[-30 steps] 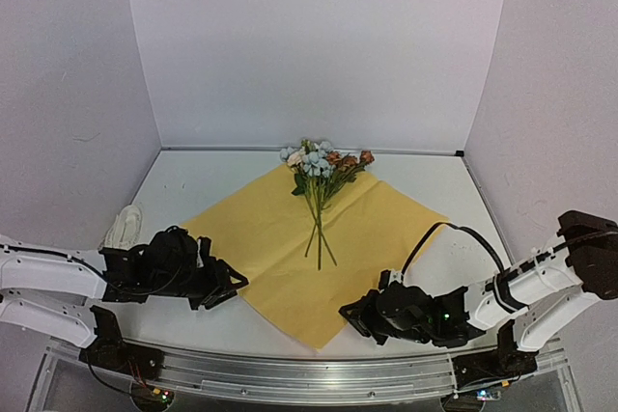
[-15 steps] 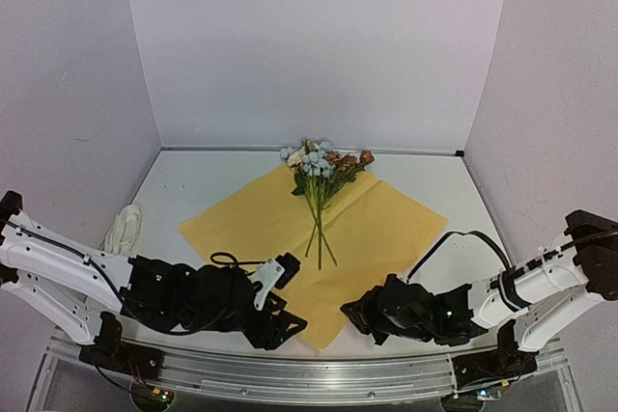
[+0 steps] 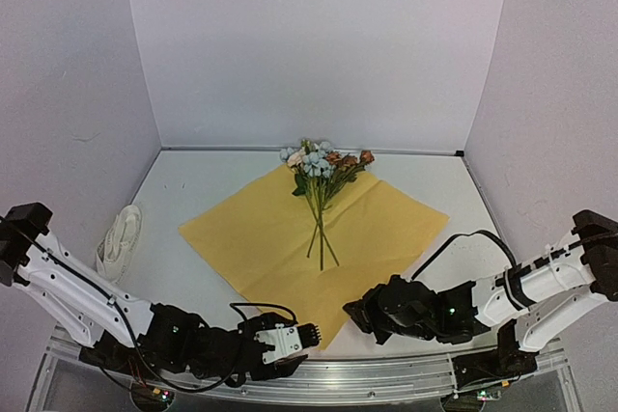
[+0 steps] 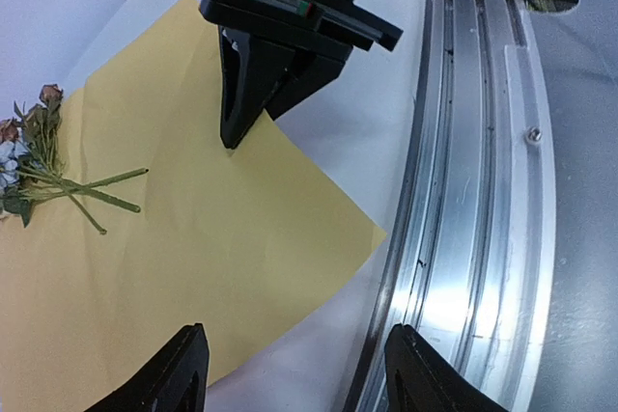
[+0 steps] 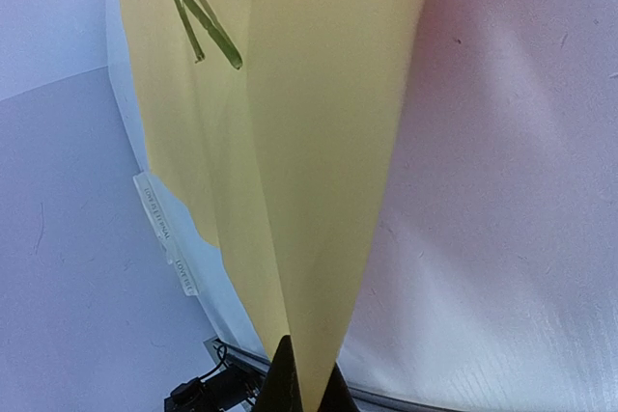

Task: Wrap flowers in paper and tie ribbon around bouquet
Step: Pass from the right arm to the left

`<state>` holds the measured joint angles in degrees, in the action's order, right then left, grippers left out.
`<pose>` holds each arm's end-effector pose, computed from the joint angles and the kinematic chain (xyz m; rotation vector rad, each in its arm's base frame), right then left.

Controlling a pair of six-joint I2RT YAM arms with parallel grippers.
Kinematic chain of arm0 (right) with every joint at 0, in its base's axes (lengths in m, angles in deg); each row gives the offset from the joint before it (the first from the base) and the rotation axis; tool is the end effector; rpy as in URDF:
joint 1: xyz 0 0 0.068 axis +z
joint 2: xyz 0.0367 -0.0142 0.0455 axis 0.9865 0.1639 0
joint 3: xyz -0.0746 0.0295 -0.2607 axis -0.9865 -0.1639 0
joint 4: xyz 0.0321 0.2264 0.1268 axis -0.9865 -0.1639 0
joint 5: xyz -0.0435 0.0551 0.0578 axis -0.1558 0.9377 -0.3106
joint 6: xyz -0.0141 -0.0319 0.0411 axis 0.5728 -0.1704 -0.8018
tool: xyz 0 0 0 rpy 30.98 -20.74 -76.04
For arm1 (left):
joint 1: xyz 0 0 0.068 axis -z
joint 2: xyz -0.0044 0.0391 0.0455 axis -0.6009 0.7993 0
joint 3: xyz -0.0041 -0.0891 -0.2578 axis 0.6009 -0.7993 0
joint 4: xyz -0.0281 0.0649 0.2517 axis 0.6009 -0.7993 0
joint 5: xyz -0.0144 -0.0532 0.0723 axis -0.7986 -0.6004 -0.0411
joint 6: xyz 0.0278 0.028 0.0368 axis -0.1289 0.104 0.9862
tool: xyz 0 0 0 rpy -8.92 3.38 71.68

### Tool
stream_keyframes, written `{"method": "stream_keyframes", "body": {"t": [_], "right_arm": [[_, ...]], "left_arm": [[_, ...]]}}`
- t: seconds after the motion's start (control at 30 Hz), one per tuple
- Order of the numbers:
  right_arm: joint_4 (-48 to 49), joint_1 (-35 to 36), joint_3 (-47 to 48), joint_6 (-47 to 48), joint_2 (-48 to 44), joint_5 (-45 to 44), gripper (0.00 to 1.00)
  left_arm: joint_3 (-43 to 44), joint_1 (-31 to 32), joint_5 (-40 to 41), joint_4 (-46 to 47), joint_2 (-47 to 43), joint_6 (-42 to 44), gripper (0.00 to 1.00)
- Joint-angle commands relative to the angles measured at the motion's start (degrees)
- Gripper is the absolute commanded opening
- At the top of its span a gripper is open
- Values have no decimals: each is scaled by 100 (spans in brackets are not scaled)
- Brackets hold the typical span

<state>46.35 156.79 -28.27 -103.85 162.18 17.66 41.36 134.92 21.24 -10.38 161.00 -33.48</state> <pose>0.0705 0.2492 0.1463 0.9031 2.4653 1.3485 -0.0215 -0.2830 0.1729 1.4455 1.5927 -0.3924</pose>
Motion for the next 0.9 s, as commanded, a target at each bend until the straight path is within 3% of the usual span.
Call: {"method": "stream_keyframes", "body": {"t": [0.0, 0.23, 0.87], "right_arm": [[-90, 33, 200, -147, -57, -104, 0], [-90, 33, 205, -326, -42, -90, 0], [-115, 59, 295, -652, -53, -60, 0]], "left_arm": [[-231, 64, 326, 939, 111, 1013, 64], [-269, 65, 306, 1404, 547, 1415, 63], [-444, -201, 619, 3766, 1622, 2340, 55]]}}
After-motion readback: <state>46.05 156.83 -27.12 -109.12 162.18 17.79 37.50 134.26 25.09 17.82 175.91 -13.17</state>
